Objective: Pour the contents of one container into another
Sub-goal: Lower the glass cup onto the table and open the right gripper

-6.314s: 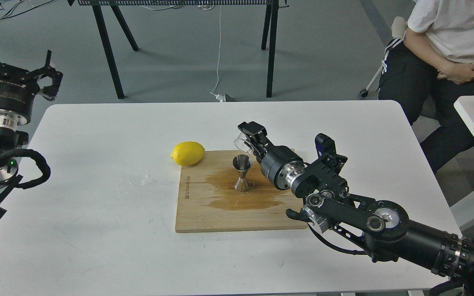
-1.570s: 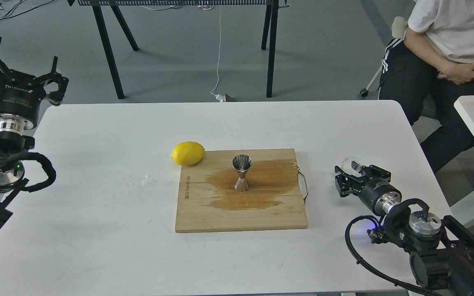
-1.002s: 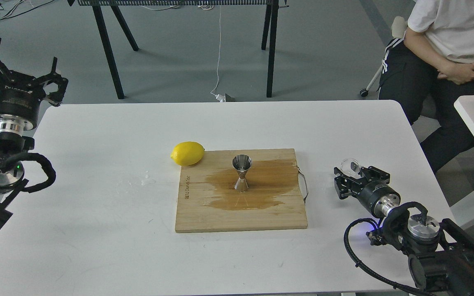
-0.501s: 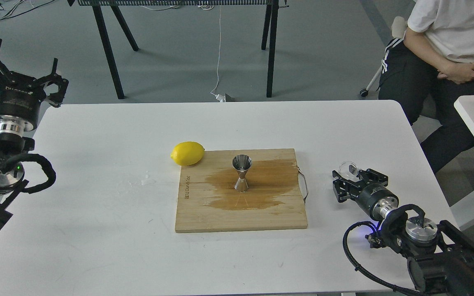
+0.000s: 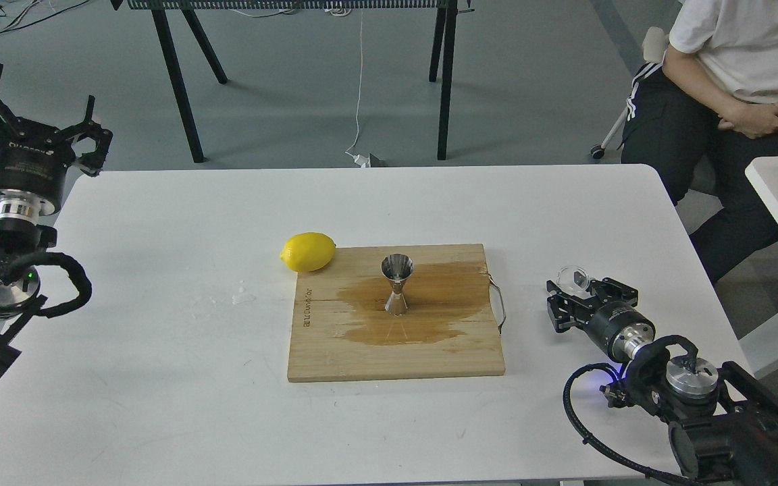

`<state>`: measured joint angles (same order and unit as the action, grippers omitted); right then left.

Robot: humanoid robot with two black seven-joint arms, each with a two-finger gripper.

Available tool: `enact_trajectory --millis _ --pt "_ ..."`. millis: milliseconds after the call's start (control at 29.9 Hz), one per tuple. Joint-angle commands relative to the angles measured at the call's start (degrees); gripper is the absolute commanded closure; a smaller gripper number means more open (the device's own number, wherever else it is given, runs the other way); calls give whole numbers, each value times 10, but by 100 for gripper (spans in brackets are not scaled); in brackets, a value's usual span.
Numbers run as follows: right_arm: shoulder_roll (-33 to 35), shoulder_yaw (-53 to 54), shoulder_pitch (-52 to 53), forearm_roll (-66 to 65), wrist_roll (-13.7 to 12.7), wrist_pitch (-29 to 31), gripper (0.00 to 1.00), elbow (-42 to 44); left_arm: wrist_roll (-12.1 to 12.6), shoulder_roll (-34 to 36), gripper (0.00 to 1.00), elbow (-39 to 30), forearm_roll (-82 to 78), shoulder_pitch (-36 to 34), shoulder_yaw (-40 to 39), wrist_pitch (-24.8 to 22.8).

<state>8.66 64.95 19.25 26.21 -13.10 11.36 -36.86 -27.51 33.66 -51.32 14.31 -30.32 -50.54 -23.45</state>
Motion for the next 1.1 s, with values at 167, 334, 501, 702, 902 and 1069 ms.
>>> enact_trajectory --millis 167,334,501,702,902,1069 --pt "0 -1 -1 1 -1 18 65 10 0 0 0 0 0 1 1 0" --pt "-1 -1 0 1 0 17 40 9 0 0 0 0 -1 1 1 0" --pt "-1 1 0 1 1 16 20 11 0 0 0 0 -1 0 1 0" --pt "-1 2 0 1 3 16 5 11 0 0 0 0 -1 1 2 1" --pt "0 2 -6 1 1 23 17 1 0 0 0 -1 -1 0 2 2" --pt "-1 3 -6 2 0 51 50 1 0 0 0 -1 -1 0 2 1"
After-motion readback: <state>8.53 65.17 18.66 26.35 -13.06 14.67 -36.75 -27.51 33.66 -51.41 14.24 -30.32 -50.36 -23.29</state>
